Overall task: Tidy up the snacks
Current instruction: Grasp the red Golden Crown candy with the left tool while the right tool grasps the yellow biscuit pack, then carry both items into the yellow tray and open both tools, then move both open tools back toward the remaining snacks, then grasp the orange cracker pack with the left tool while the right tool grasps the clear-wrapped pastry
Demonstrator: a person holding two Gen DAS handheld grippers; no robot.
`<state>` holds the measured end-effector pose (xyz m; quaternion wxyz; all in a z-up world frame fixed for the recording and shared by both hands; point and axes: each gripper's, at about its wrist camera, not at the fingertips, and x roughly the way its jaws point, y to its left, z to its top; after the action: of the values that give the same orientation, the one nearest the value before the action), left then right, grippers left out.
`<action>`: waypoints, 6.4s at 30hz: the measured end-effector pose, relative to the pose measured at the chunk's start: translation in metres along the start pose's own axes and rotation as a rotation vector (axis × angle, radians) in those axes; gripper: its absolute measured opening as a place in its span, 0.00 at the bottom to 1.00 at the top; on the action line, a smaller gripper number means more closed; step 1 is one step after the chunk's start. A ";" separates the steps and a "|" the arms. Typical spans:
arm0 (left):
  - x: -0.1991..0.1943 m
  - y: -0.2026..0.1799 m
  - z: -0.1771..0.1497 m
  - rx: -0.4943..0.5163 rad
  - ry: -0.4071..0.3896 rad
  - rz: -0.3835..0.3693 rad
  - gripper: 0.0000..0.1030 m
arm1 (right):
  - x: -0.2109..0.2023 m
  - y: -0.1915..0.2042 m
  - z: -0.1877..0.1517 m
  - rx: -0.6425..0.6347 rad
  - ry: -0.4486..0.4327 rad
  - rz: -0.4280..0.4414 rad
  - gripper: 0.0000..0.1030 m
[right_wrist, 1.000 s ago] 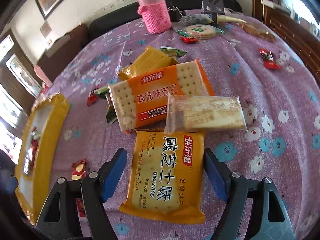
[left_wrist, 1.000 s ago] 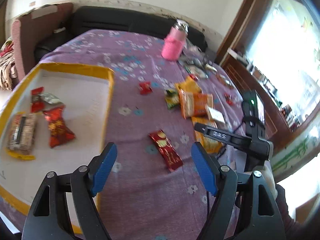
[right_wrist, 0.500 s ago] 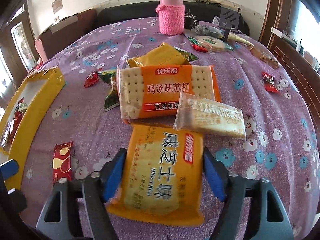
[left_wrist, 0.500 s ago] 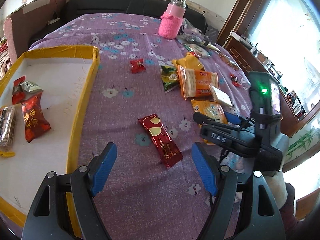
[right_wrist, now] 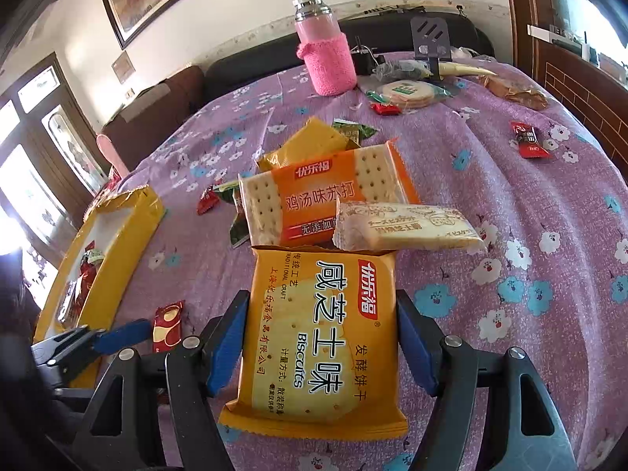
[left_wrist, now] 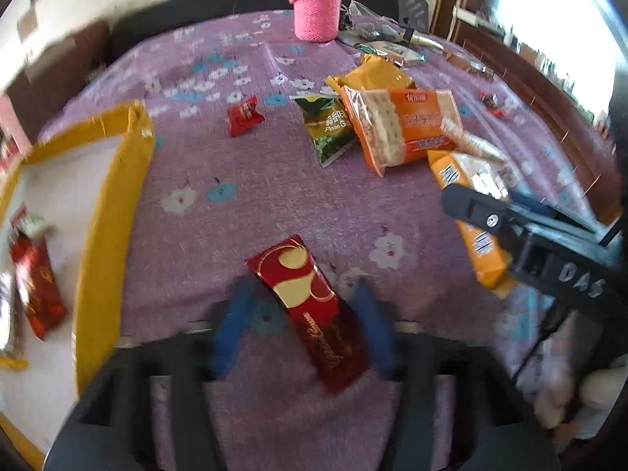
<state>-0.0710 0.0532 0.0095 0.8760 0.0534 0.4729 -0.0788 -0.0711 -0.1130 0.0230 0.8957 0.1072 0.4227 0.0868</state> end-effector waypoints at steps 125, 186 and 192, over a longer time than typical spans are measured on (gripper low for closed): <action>-0.131 0.126 -0.046 -0.337 -0.268 0.049 0.64 | -0.010 -0.037 0.067 0.116 -0.043 0.005 0.73; 0.031 0.037 0.057 0.063 0.274 -0.332 0.74 | 0.035 -0.016 0.032 0.002 0.037 -0.155 0.40; 0.015 0.006 0.029 0.241 0.261 -0.283 0.74 | 0.035 -0.020 0.033 0.022 0.042 -0.129 0.40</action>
<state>-0.0377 0.0527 0.0128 0.7748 0.1005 0.5723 -0.2492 -0.0218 -0.1278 0.0123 0.8891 0.0878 0.4485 0.0265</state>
